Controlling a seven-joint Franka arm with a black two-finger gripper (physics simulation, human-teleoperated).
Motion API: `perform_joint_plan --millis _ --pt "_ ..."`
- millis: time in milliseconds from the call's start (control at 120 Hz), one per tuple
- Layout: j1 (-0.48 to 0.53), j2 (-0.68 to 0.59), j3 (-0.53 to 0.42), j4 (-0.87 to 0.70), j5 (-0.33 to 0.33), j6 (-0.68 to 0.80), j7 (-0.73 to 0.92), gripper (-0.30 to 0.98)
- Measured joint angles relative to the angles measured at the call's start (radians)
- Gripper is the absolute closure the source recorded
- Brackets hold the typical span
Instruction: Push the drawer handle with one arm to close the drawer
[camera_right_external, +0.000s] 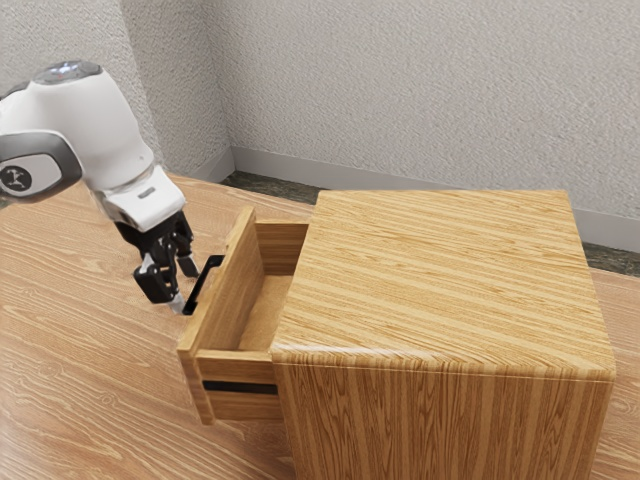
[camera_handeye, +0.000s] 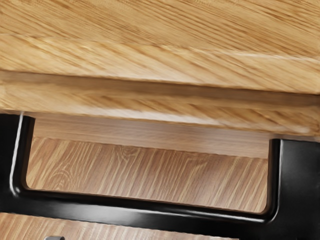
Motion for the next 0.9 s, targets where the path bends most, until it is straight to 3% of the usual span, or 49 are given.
perform_joint_plan --millis 167,392,575,900 --pt "-0.048 0.016 0.009 0.008 -0.010 0.083 -0.019 0.21" --pt "-0.103 0.130 0.050 0.063 -0.053 0.170 -0.044 0.21" --pt "-0.174 0.150 0.084 0.094 -0.067 0.210 -0.062 0.21" --pt "-0.209 0.176 0.099 0.111 -0.071 0.249 -0.091 0.21"
